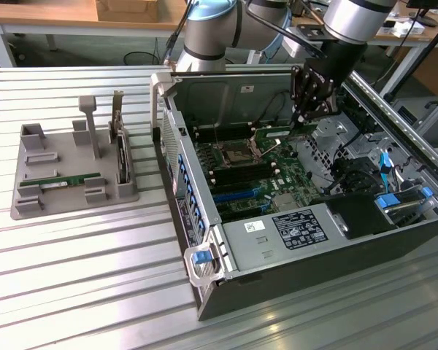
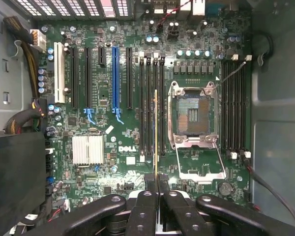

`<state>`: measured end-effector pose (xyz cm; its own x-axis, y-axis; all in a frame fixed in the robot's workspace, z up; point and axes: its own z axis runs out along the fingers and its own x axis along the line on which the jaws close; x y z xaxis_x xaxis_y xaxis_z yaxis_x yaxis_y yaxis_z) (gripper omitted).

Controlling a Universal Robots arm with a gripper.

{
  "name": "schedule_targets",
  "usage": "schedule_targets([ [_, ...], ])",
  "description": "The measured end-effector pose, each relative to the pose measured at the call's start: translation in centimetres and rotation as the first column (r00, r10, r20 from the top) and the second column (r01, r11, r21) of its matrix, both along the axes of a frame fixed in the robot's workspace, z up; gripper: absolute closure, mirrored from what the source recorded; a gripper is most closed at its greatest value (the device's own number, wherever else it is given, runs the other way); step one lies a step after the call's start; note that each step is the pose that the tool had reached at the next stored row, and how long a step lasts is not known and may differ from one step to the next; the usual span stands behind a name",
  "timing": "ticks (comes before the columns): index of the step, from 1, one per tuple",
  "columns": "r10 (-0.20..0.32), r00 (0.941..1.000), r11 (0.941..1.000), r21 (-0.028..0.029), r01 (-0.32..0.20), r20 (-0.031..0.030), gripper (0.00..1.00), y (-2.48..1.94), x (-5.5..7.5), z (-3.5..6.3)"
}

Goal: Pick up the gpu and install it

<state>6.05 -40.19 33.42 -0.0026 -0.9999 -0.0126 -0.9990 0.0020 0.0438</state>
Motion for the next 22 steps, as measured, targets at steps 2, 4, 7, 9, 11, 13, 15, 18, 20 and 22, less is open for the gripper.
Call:
schedule_targets([
  [2,0.000,1.0000,1.0000,0.0000,0.000,0.0000,0.88,-0.02,0.00,-0.09],
  [4,0.000,1.0000,1.0000,-0.0001,0.000,0.0000,0.88,-0.03,0.00,-0.19],
  [7,0.000,1.0000,1.0000,0.0000,0.000,0.0000,0.88,-0.05,0.00,-0.27],
  [9,0.000,1.0000,1.0000,-0.0001,0.000,0.0000,0.88,-0.05,0.00,-0.31],
  [11,0.000,1.0000,1.0000,0.0000,0.000,0.0000,0.88,-0.06,0.00,-0.38],
  [13,0.000,1.0000,1.0000,0.0000,0.000,0.0000,0.88,-0.08,0.00,-0.47],
  [15,0.000,1.0000,1.0000,0.0000,0.000,0.0000,0.88,-0.09,0.00,-0.54],
  [18,0.000,1.0000,1.0000,0.0000,0.000,0.0000,0.88,-0.10,0.00,-0.64],
  [20,0.000,1.0000,1.0000,0.0000,0.000,0.0000,0.88,-0.11,0.00,-0.70],
  [22,0.000,1.0000,1.0000,0.0000,0.000,0.0000,0.88,-0.12,0.00,-0.76],
])
